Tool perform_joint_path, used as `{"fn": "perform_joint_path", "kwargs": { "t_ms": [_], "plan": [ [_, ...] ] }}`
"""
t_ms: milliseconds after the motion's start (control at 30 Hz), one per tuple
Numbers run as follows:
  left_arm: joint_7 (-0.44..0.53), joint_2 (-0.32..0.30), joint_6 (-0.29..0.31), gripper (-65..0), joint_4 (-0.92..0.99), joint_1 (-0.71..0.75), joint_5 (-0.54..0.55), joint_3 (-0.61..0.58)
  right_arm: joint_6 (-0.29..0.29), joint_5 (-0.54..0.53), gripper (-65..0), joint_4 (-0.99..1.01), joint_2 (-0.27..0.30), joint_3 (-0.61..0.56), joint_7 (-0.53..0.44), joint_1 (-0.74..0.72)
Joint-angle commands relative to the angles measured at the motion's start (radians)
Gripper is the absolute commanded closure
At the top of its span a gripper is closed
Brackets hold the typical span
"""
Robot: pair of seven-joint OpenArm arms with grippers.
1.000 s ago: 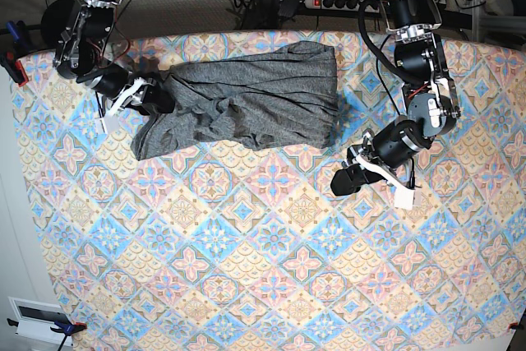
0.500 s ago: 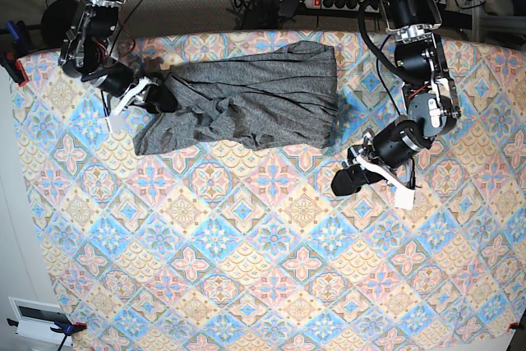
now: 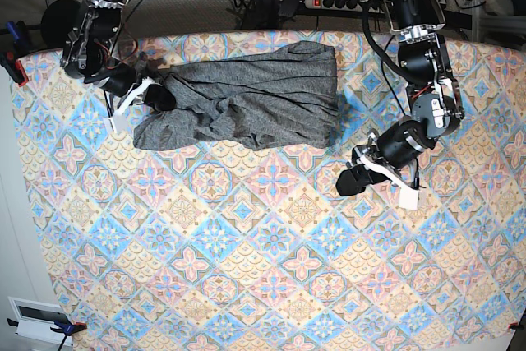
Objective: Layout the t-shirt on the table in an organized manner, then fold the t-shirt properly
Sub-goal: 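Grasp the end of the grey strip with the right gripper, then fold the strip end with the right gripper over onto the shirt middle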
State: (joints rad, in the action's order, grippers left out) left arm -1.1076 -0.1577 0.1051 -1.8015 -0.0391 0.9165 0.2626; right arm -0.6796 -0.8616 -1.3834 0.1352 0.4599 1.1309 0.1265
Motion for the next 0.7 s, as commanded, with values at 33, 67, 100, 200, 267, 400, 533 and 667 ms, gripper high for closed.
{"fn": "perform_joint_path", "kwargs": {
  "t_ms": [33,67,100,200,267,400,533,667],
  "plan": [
    [0.017,-0.006,0.008,-9.3,-0.017,-0.015,0.02,0.039,0.001,0.017,0.0,-0.038,0.002,-0.005,0.027,-0.001],
    [0.017,-0.006,0.008,-9.3,-0.017,-0.015,0.02,0.056,0.001,0.017,0.0,-0.063,0.002,-0.005,0.027,0.0],
    [0.017,-0.006,0.008,-9.3,-0.017,-0.015,0.016,0.07,0.002,0.017,0.0,-0.081,0.002,-0.005,0.027,0.0],
    [0.017,-0.007,0.008,-9.3,-0.017,-0.015,0.014,0.114,0.056,0.017,0.0,-0.15,-0.012,-0.005,0.027,0.006],
    [0.016,-0.01,0.008,-9.3,-0.017,-0.015,0.014,0.14,0.113,0.017,0.0,-0.215,-0.022,-0.005,0.027,0.009],
    [0.016,-0.039,0.008,-9.3,-0.014,-0.015,0.014,0.148,0.134,0.018,0.0,-0.337,-0.024,-0.048,0.027,0.023],
    [0.016,-0.053,0.008,-9.3,-0.013,-0.015,0.014,0.148,0.136,0.022,0.0,-0.434,-0.024,-0.131,0.027,0.028],
    [0.016,-0.059,0.008,-9.3,-0.013,-0.015,0.014,0.148,0.136,0.022,0.0,-0.486,-0.024,-0.235,0.027,0.043]
  ]
}}
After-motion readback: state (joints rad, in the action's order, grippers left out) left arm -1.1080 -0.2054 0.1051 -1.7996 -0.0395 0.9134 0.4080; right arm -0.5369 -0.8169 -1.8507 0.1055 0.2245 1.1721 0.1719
